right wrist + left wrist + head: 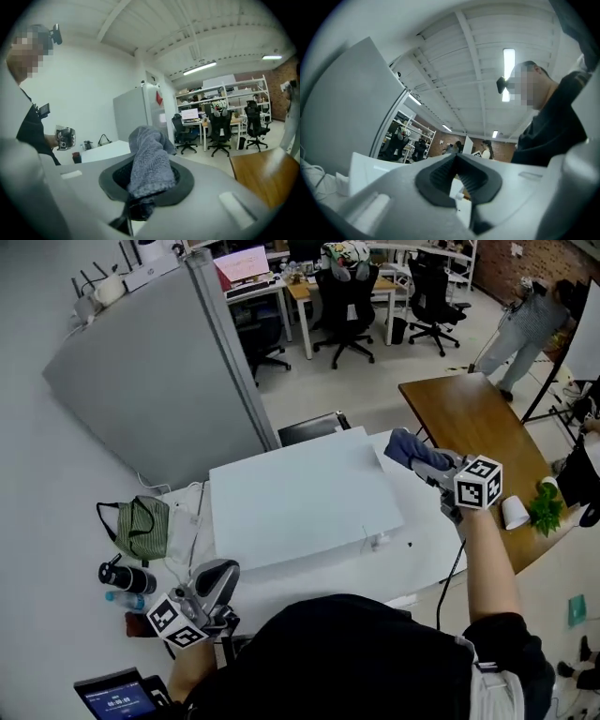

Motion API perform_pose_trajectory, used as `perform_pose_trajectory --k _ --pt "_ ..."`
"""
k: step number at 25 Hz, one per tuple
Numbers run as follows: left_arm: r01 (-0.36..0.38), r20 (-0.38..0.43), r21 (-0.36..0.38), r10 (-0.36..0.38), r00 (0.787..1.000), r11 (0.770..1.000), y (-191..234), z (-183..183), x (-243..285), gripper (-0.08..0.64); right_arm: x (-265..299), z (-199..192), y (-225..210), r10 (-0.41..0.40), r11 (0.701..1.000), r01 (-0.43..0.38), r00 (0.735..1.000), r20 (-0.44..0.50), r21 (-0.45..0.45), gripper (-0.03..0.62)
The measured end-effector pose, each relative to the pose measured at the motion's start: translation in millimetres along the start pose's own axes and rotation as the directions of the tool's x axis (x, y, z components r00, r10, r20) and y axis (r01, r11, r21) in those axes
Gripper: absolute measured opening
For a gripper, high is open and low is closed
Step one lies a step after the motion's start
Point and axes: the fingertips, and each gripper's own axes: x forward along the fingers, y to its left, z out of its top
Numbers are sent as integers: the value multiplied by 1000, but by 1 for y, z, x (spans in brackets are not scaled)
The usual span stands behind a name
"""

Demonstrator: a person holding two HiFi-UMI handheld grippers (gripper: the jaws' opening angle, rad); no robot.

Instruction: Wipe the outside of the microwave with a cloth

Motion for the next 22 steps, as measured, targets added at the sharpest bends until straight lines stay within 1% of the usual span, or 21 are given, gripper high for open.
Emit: perform_pose_trajectory --k 1,3,5,6,7,9,11,12,13,16,18,19,20,21,22 --pt "-11 2 -8 11 1000 1000 2 0 21 3 6 -9 -21 12 1000 -12 1000 14 21 64" --pt "-39 -2 -28 39 999 999 2 -2 55 3 25 -29 -54 55 997 -55 998 14 57 64" --pt "-58 -24 -34 58 998 998 -1 -5 80 2 48 -45 -68 123 987 -124 992 15 101 64" --pt "-67 -41 -29 66 997 997 -2 -6 88 3 59 -49 -71 163 978 -166 986 31 127 64" --pt "-77 -60 -22 75 995 997 -2 -6 95 3 71 -52 -71 203 965 -210 977 62 157 64" --pt "-100 -96 -11 98 991 995 -2 -6 103 3 90 -49 -68 271 928 -300 951 151 222 64" --pt "-118 -123 -6 116 986 993 -1 -7 109 3 104 -42 -65 318 887 -376 919 235 268 64" --pt "-125 -134 -5 123 983 992 -1 -8 112 3 110 -40 -64 339 872 -404 906 254 277 64" --pt "-133 -145 -4 130 981 991 -1 -10 115 3 117 -42 -62 361 860 -426 897 255 280 64" --pt "-162 -162 -3 159 974 987 0 -12 119 3 138 -62 -57 425 831 -474 879 218 291 64" --pt "-185 -167 -1 182 969 983 3 -13 118 3 148 -75 -64 440 802 -493 870 223 337 64" --pt "-196 -171 0 194 966 981 4 -13 116 3 153 -84 -69 443 792 -493 870 217 359 64" --pt "-208 -176 0 205 963 978 5 -14 115 3 160 -95 -74 446 790 -484 875 191 375 64" --pt "-219 -179 -1 215 960 976 5 -14 113 3 167 -110 -79 448 799 -466 883 140 380 63" --pt "-229 -182 -3 224 957 973 5 -15 111 3 175 -128 -83 449 816 -440 891 68 374 63"
